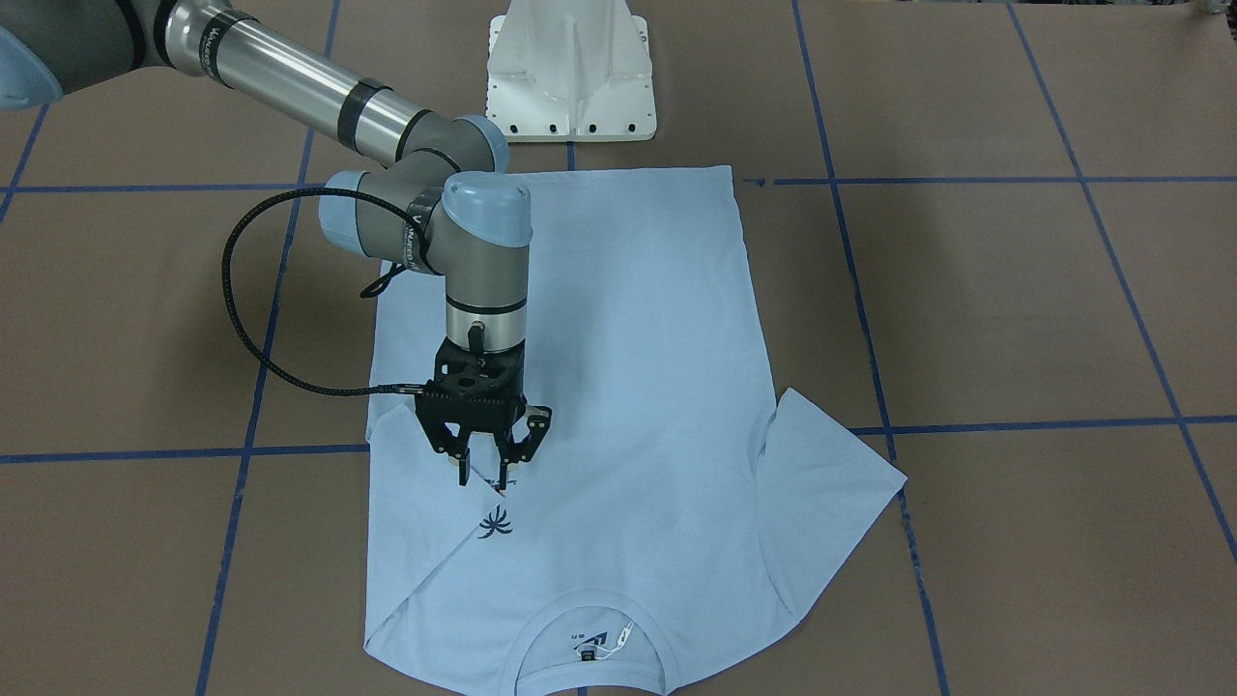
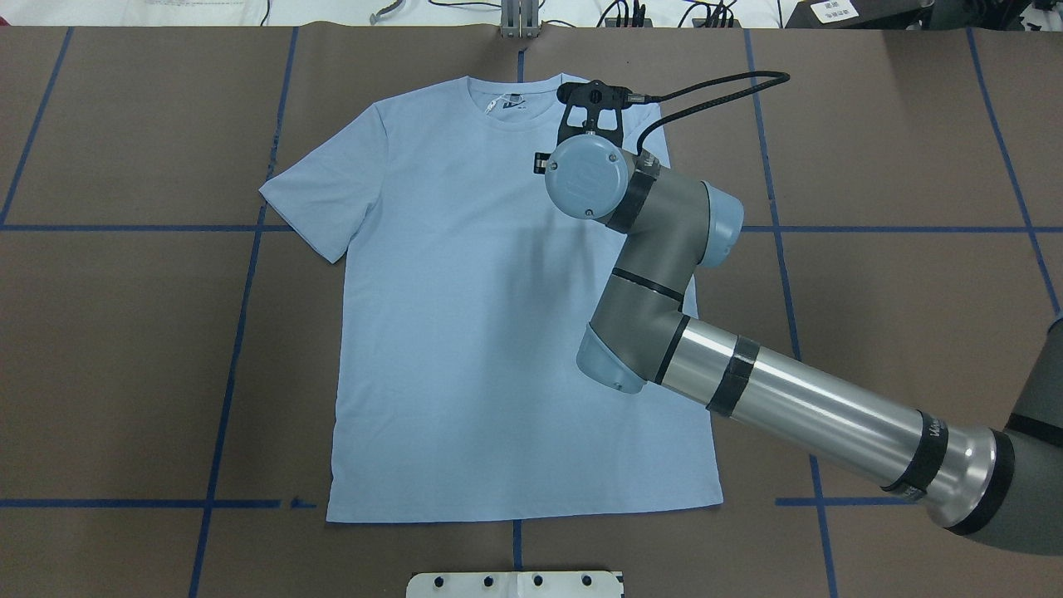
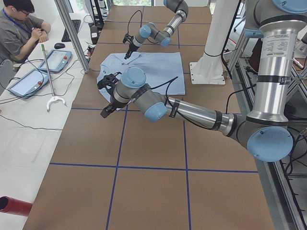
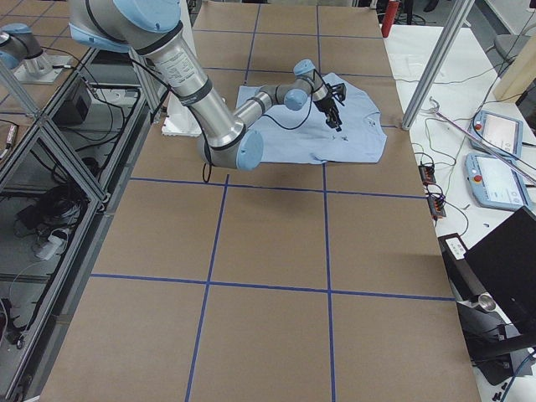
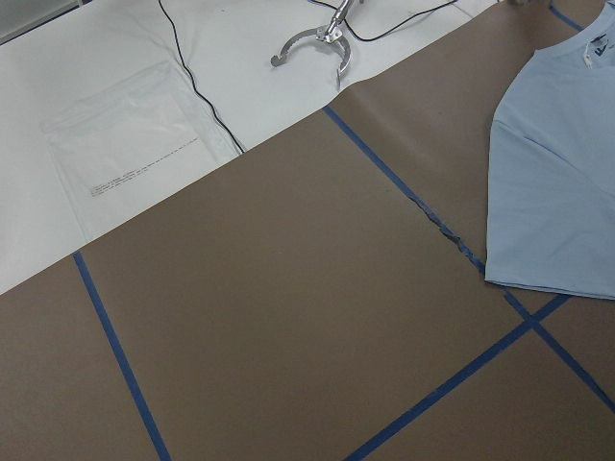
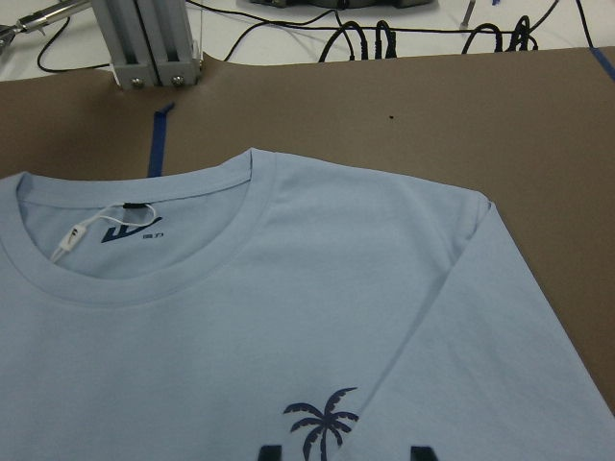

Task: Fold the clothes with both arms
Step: 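Fold the held sleeve inward across the shirt toward the collar with the right gripper, then release the sleeve and lift the right arm away while the left arm moves in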

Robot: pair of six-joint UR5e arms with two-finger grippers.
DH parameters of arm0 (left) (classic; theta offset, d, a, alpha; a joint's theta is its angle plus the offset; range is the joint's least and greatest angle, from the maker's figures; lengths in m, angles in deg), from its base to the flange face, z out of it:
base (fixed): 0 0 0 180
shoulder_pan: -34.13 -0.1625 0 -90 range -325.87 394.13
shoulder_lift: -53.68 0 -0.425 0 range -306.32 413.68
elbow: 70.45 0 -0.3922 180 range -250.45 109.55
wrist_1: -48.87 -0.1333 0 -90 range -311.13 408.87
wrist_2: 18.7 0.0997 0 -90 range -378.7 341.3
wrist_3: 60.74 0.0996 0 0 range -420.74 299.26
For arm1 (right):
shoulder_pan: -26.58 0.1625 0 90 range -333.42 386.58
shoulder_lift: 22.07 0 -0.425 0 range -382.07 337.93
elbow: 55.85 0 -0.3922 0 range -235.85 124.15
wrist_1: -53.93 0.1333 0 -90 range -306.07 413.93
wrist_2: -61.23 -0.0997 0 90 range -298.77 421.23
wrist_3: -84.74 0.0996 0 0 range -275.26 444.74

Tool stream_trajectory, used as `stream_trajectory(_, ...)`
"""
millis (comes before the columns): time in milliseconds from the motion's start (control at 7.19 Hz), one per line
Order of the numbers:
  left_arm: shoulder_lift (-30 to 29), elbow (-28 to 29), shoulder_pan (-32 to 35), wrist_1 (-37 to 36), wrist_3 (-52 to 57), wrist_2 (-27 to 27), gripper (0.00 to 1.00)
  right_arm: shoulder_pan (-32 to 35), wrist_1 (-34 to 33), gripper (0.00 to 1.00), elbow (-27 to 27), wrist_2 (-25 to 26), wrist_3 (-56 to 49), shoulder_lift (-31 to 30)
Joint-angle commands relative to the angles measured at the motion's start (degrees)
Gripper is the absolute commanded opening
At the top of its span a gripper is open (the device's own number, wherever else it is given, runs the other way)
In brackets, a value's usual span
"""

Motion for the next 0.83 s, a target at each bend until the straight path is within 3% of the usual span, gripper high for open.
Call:
stream_trajectory(0,-3.6,-0.4,-0.9,3.2,-4.0,0.3,1.00,7.1,-0.5,1.00,2.1,-14.2,-3.9,1.2)
stream_trajectory(139,-6.7,0.7,-7.9,3.7,-10.4,0.5,1.00,12.0,-2.5,1.00,3.3,-20.9,-8.8,0.9)
stream_trajectory(278,-9.9,2.8,-12.4,4.0,-21.8,5.4,1.00,17.2,-6.8,1.00,6.3,-26.5,-14.0,0.0)
stream_trajectory(417,-11.7,3.2,-17.7,4.3,-31.9,14.0,1.00,23.0,-10.5,1.00,10.8,-33.6,-20.7,-2.7)
stream_trajectory(556,-13.6,4.6,-22.4,4.3,-38.9,19.3,0.99,29.6,-11.4,1.00,13.2,-41.1,-27.9,-6.2)
stream_trajectory(695,-16.0,7.7,-25.5,4.4,-45.1,22.4,0.90,34.9,-11.6,1.00,13.6,-46.4,-33.7,-9.4)
